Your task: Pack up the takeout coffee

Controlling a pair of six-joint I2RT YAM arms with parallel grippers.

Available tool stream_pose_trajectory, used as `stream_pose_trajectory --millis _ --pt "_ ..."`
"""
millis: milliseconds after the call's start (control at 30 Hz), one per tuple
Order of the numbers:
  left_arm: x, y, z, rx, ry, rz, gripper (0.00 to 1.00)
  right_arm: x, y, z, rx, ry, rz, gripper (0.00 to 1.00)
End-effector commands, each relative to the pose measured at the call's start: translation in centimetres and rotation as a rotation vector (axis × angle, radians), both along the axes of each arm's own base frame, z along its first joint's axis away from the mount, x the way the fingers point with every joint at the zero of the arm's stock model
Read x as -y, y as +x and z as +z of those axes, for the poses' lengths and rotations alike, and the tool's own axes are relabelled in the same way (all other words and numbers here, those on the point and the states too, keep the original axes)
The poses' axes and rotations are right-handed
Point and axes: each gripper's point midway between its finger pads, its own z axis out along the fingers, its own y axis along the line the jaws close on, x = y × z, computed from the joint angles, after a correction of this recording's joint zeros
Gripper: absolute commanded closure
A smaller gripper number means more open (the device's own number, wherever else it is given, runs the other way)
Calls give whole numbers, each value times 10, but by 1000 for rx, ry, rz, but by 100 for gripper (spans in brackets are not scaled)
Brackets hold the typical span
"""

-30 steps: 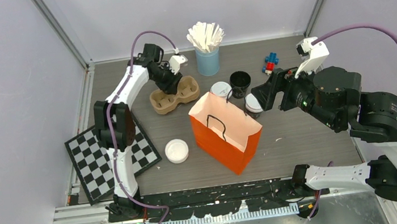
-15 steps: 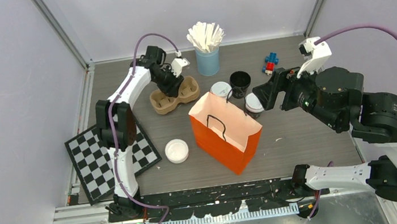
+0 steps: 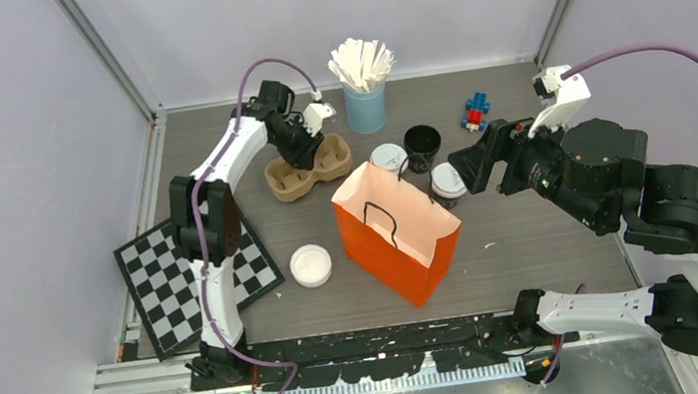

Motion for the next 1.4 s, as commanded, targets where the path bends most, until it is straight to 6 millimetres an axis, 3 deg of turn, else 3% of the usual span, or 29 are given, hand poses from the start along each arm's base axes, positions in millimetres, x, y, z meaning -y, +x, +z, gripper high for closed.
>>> stream_pose_trajectory --millis 0,633,733,967,1100,1367 --pt "12 -2 38 59 -46 -20 73 3 1 6 11 29 -24 18" --pt "9 -4 68 118 -49 -9 69 7 -1 5 0 57 -36 19" --pt "11 -4 81 141 -71 7 70 7 -1 3 -8 53 -44 19" --pt "19 -6 142 251 -147 19 71 5 -1 2 -39 46 -51 21" --pt "27 -18 184 325 -213 -25 73 -1 0 -18 -80 -31 -38 20" --pt "42 -68 247 392 -370 -140 74 -26 -6 -65 -189 -34 26 20"
